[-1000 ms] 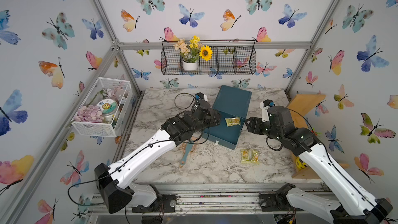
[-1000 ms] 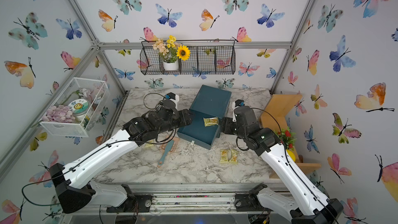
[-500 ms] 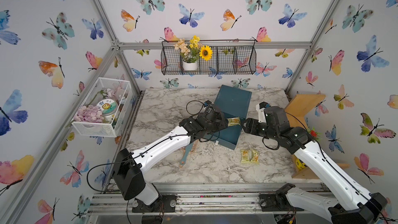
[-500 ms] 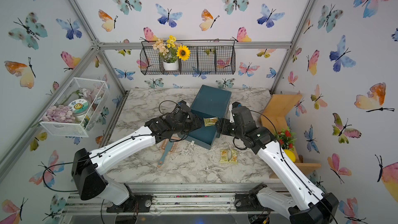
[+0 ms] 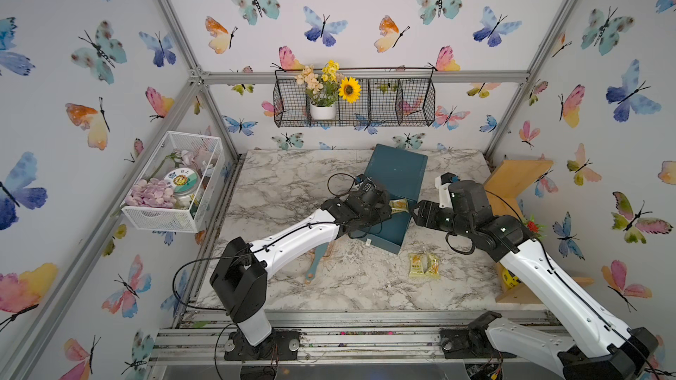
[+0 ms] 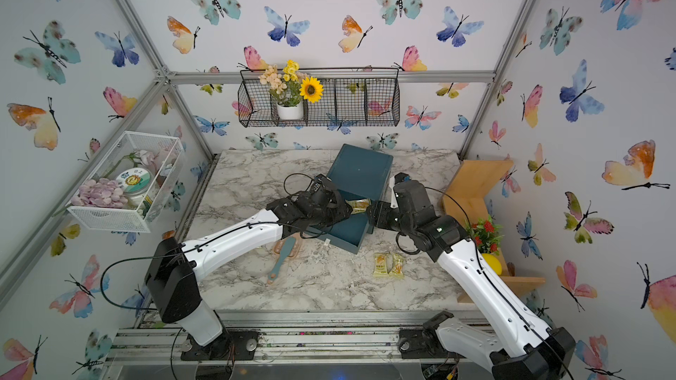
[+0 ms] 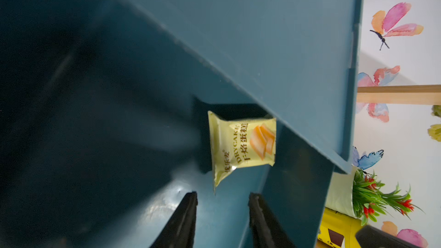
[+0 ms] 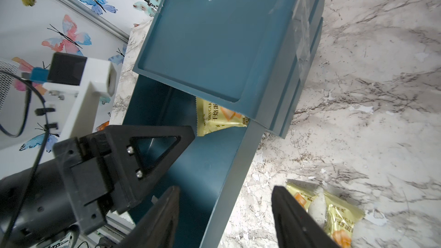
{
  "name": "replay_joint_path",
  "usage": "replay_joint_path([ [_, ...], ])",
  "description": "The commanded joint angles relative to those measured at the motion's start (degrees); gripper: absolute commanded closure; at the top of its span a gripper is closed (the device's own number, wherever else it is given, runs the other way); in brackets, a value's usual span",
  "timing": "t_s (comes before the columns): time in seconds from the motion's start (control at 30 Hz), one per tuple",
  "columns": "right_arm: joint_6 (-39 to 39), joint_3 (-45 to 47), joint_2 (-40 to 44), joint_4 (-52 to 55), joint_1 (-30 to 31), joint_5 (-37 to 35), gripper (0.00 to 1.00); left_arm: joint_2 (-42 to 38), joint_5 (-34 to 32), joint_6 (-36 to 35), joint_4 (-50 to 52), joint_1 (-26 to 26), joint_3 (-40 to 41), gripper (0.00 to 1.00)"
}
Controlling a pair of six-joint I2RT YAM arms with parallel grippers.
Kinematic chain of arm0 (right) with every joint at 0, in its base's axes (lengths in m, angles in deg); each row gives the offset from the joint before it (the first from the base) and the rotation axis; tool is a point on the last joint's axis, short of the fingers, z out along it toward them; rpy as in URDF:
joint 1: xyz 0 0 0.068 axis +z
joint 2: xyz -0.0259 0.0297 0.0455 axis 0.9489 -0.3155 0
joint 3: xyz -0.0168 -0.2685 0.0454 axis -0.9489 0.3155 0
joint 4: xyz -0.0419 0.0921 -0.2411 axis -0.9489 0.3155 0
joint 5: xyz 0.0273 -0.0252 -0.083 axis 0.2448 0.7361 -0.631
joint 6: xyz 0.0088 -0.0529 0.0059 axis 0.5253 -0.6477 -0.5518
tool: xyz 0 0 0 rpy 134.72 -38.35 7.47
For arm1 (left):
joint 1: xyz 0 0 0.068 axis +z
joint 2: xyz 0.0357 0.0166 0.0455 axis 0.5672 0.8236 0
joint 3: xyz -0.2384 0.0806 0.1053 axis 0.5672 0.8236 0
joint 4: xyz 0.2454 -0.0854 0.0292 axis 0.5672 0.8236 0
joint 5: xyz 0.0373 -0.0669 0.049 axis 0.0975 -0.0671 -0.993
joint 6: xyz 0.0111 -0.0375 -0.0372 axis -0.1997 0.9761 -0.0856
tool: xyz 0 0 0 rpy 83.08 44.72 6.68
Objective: Take the cookies out of the drawer
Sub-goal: Pick up the cookie from the drawer.
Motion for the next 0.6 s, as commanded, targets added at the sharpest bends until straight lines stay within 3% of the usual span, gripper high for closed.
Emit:
replay_joint_path([
  [0.0,-1.0,-1.1,1.3,0.4,-0.3,-1.6,0.34,0.8,1.4,-0.5,-1.1,0.5,-1.3,0.62],
  [0.57,-1.7,-1.3,1.3,0.2,-0.3,-1.2,0.35,3.0,1.0,-0.2,-1.9,1.6,-1.8,0.81],
])
